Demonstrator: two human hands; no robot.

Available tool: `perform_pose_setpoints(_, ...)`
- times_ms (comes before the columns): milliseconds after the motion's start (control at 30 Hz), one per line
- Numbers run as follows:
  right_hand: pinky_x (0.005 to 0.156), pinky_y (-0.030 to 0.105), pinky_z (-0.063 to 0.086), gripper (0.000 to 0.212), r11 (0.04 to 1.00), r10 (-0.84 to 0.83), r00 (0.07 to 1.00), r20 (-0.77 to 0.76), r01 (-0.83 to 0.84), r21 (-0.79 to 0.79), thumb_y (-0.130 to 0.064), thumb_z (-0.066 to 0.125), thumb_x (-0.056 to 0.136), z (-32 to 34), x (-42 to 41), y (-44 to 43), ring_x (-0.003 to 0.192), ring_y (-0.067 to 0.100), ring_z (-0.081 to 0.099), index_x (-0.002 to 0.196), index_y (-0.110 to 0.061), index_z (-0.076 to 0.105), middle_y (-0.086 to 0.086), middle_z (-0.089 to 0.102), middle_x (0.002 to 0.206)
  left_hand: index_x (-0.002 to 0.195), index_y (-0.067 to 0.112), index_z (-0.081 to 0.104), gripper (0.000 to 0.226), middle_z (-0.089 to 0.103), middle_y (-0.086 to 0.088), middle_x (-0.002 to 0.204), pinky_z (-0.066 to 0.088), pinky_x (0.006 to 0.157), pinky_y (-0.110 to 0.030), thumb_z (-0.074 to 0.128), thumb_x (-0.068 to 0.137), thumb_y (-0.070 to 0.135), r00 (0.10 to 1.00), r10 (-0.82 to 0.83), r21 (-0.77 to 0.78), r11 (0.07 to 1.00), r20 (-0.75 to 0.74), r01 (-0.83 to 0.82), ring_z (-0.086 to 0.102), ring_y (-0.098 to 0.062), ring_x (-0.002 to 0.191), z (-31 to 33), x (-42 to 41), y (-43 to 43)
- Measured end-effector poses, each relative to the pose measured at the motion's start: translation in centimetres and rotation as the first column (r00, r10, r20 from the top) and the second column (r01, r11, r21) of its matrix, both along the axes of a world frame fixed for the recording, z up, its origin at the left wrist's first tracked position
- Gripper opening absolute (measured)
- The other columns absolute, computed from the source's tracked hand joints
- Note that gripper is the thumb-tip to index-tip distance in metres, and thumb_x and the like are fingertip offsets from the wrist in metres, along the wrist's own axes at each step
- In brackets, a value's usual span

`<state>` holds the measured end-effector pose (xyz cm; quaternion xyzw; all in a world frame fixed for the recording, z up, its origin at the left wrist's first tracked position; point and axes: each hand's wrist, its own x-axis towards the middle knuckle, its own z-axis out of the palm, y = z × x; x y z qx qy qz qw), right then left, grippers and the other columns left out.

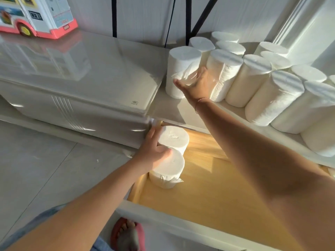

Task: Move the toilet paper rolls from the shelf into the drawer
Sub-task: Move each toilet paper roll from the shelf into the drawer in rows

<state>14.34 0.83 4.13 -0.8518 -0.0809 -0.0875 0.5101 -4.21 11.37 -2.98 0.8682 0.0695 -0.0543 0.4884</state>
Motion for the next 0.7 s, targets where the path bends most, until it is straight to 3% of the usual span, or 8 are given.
perform_pose_setpoints(133,0.105,0.022,0.026,0.100,0.996,-0.005,1.000,0.030,0.002,0.091,-0.037,0.084,0.063,-0.6,1.6,1.6,0.131,0.025,0.034,0.139,-0.005,0.029,0.011,0.038,0.138,0.148,0.032,0.013,0.076,-0.003,0.015,0.157,0.023,0.111,-0.031,0.061,0.088,0.033,1.000,0.015,0.040,0.999,0.001,-0.015,0.016,-0.011,0.141,0.0,0.0,0.0)
perform_pose_setpoints(267,0.111,0.026,0.021,0.111,0.989,-0.021,0.998,0.062,0.012,0.145,-0.036,0.085,0.061,-1.1,2.4,2.5,0.138,0.025,0.026,0.146,-0.008,0.019,0.010,0.033,0.146,0.148,0.032,0.014,0.075,-0.001,0.014,0.157,0.020,0.104,-0.020,0.061,0.089,0.033,1.000,0.018,0.048,0.999,-0.008,-0.018,0.021,-0.010,0.138,-0.3,-0.2,0.1)
perform_pose_setpoints(367,0.110,0.027,0.023,0.108,0.987,-0.050,0.997,0.055,0.041,0.155,-0.036,0.082,0.061,-1.0,2.6,3.0,0.137,0.025,0.028,0.145,-0.009,0.020,0.009,0.035,0.144,0.148,0.031,0.015,0.075,0.000,0.013,0.157,0.020,0.111,-0.026,0.061,0.088,0.032,0.999,0.033,0.033,0.999,-0.012,-0.033,0.020,-0.012,0.140,-0.3,-0.2,0.1)
perform_pose_setpoints(500,0.098,0.027,0.033,0.091,0.987,-0.051,0.994,0.094,0.036,0.157,-0.035,0.079,0.061,-0.4,1.2,2.3,0.125,0.026,0.038,0.133,-0.005,0.031,0.002,0.039,0.121,0.147,0.035,0.013,0.076,-0.003,0.017,0.157,0.025,0.111,-0.034,0.060,0.088,0.034,0.999,0.028,0.052,0.998,-0.038,-0.026,0.017,-0.014,0.141,-0.3,-0.1,0.2)
perform_pose_setpoints(633,0.110,0.041,0.038,0.091,0.971,0.133,0.988,0.081,-0.146,0.189,-0.024,0.082,0.064,-0.6,-3.6,-1.3,0.128,0.026,0.042,0.134,0.000,0.028,0.014,0.042,0.133,0.147,0.042,0.003,0.085,-0.010,0.020,0.156,0.030,0.110,-0.045,0.060,0.085,0.032,1.000,-0.012,0.000,1.000,0.006,0.012,0.008,-0.011,0.143,0.0,0.0,0.4)
perform_pose_setpoints(700,0.109,0.042,0.040,0.094,0.965,0.189,0.981,0.039,-0.193,0.179,-0.024,0.083,0.063,-0.8,-7.0,-4.0,0.128,0.023,0.046,0.136,-0.002,0.029,0.013,0.045,0.134,0.146,0.044,0.002,0.084,-0.010,0.025,0.154,0.028,0.110,-0.047,0.058,0.084,0.035,1.000,-0.020,0.003,1.000,-0.004,0.020,0.008,-0.012,0.143,0.0,-0.2,0.5)
